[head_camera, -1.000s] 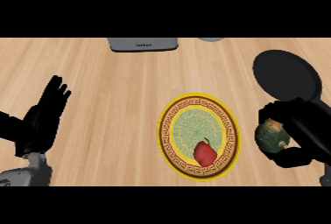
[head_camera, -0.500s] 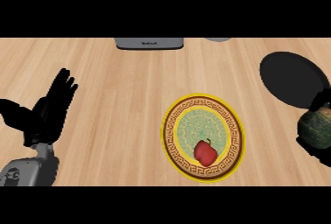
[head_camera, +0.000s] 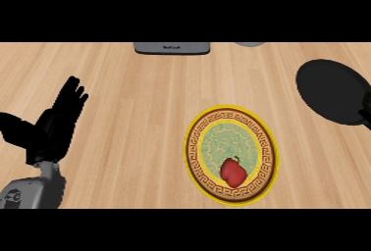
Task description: Pick the squash from the plate and place it in the pan
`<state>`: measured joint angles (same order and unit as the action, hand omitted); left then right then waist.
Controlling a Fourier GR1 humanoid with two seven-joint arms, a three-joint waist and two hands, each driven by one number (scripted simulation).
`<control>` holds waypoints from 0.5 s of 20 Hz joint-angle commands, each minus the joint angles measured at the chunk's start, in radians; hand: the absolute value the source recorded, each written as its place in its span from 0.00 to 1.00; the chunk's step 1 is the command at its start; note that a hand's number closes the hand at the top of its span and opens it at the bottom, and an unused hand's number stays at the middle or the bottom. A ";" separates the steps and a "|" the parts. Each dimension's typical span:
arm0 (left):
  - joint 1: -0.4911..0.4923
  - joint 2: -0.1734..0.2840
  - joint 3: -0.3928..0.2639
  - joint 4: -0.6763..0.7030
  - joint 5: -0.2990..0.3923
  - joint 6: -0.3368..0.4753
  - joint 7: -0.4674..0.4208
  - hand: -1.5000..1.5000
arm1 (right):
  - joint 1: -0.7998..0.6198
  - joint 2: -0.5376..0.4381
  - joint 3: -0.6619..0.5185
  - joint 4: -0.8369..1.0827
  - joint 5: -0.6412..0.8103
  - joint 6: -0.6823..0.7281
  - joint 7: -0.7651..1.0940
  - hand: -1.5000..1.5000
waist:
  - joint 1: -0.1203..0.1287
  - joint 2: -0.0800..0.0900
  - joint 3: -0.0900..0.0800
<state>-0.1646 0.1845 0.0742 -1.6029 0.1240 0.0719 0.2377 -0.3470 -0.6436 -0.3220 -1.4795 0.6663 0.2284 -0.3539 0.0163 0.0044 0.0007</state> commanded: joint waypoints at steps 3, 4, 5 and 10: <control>-0.065 0.032 0.035 0.055 0.027 -0.041 0.004 0.50 | -0.192 -0.028 -0.019 0.440 0.043 -0.132 -0.166 1.00 | 0.011 0.005 0.000; -0.008 -0.029 -0.010 0.062 -0.018 -0.003 -0.061 0.50 | -0.251 -0.084 -0.053 0.499 0.014 -0.085 -0.176 1.00 | 0.013 0.005 0.000; -0.012 -0.001 -0.004 -0.003 0.010 -0.026 0.001 0.50 | -0.232 -0.095 -0.071 0.585 0.012 -0.120 -0.262 1.00 | 0.021 0.006 0.001; -0.046 -0.039 -0.033 0.041 -0.026 0.001 -0.025 0.50 | -0.349 -0.060 -0.014 0.850 0.095 -0.251 -0.397 1.00 | 0.033 0.016 0.002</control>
<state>-0.1900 0.1672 0.0586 -1.5842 0.1127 0.0650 0.2299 -0.6328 -0.7105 -0.3512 -0.8233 0.7254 0.0549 -0.6352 0.0415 0.0138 0.0021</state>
